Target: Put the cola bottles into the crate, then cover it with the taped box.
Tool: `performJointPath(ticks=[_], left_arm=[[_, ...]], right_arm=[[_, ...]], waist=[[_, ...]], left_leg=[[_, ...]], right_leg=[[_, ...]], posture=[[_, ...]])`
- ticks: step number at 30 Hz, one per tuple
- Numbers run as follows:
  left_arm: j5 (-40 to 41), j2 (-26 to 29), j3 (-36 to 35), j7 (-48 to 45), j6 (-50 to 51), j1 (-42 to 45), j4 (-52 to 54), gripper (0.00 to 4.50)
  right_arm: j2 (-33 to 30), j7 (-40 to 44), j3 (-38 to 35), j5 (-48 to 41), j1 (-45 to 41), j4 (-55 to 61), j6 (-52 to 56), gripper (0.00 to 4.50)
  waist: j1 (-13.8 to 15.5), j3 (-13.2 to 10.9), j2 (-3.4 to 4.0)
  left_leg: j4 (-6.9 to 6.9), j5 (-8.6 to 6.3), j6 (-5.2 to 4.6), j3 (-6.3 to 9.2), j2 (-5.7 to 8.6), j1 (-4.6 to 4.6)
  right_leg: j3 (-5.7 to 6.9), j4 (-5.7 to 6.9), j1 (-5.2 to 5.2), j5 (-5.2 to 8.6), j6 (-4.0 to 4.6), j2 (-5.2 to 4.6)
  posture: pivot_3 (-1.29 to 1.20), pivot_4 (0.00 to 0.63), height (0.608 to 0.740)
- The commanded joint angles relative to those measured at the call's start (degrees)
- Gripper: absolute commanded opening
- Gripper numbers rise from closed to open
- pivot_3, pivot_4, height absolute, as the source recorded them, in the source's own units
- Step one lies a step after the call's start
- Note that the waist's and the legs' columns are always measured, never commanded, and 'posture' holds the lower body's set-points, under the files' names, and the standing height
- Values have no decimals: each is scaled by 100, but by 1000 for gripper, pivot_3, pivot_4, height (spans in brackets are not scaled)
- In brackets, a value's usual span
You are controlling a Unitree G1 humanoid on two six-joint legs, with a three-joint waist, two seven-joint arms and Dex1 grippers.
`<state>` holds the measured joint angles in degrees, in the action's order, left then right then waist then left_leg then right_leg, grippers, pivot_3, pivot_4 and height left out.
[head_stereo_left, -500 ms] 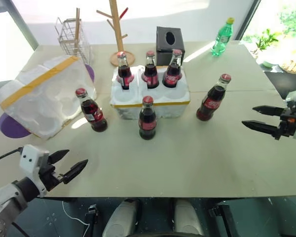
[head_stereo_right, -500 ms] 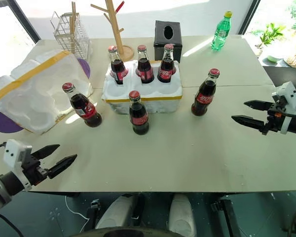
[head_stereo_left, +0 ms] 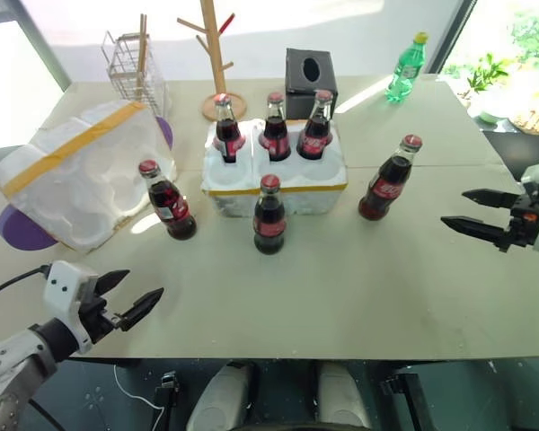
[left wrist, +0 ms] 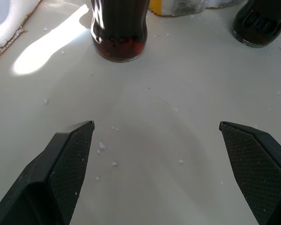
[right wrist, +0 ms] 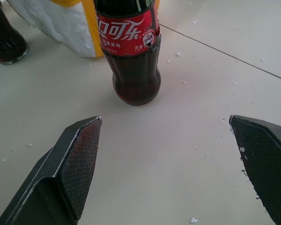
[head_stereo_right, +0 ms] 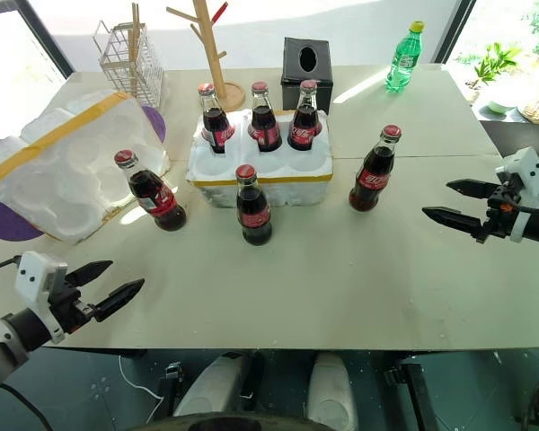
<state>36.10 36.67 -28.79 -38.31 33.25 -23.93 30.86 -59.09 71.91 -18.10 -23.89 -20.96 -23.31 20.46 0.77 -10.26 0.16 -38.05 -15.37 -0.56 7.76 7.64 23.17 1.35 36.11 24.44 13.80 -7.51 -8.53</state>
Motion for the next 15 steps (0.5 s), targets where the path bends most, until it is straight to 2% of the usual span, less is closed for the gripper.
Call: performJointPath(ticks=[1,8,15], left_arm=[[-80,16,-152,54,-143,81,-92,4483],[136,43,-380,75,-249,690,-276,4483],[195,263,-369,113,-225,1640,-798,4483]], right_arm=[[4,-29,-214,-182,37,161,109,4500],[-112,75,-407,-561,283,708,640,4500],[-899,1005,-861,-1492,784,2421,1648,4500]], waist=[[-2,0,0],[2,0,1],[7,0,15]], left_leg=[[0,0,0,0,0,0],[-1,0,0,0,0,0],[-1,0,0,1,0,1]], right_leg=[[0,0,0,0,0,0],[0,0,0,-1,-1,-1],[1,2,2,-10,-16,2]], posture=[[0,150,740],[0,150,740],[0,150,740]])
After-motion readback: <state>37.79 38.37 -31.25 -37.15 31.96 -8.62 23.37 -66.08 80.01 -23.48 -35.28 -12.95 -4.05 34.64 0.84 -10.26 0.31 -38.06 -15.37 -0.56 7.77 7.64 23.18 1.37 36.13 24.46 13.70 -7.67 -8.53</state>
